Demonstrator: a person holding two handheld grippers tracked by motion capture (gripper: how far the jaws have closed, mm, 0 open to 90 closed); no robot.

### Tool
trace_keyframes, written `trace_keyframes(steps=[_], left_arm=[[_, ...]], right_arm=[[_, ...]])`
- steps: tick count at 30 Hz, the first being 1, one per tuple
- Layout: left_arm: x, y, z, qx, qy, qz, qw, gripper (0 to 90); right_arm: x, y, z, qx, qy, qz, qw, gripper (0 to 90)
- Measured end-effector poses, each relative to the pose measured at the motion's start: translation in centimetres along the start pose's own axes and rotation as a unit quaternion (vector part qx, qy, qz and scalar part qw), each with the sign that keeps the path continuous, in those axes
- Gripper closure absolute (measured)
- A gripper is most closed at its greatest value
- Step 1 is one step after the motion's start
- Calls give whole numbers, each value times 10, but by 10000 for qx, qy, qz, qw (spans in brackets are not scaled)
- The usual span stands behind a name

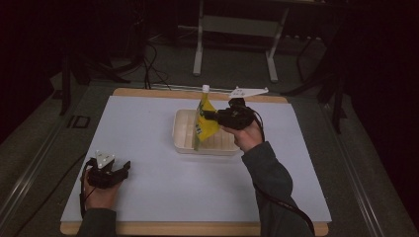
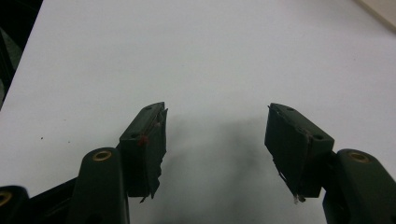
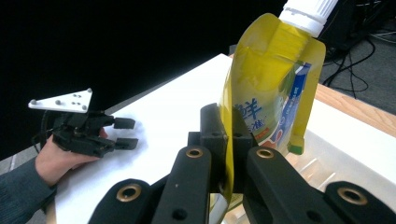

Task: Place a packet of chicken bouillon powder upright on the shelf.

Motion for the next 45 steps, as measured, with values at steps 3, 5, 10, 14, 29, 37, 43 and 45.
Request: trace_keyframes(steps=[3,5,10,14,29,37,43,45], left_arm=[[0,0,0,-2,-6,-10,10000,383],[0,0,0,-2,1,-7,10000,383],[0,0,0,-4,12,4,10000,383],[0,0,0,-5,11,6,10000,383],[0,0,0,5,16,-4,10000,382],[0,0,0,15,14,-5,10000,382],[0,0,0,11,16,-1,10000,382],[0,0,0,16,17,-3,10000,382]], right_arm=[[-3,-1,-4,14,75,19,10000,899],[-5,-1,-6,15,118,34,9999,899],[-9,-3,-8,-42,146,-38,9999,899],[-14,-4,-10,-59,198,-87,9997,898],[-23,9,-24,77,97,-414,9991,898],[-25,12,-30,198,40,-429,9989,897],[-29,14,-36,305,38,-493,9983,898],[-32,15,-38,341,89,-525,9980,898]])
Point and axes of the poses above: each handheld gripper's, and its own axes: z roughly backward along the jaws, y roughly out of its underside, x roughly to its left, the point moved 8 cm from there along -z, roughly forward along the jaws, and after that the axes turned 2 degrees about -x, right-handed, at the moved point
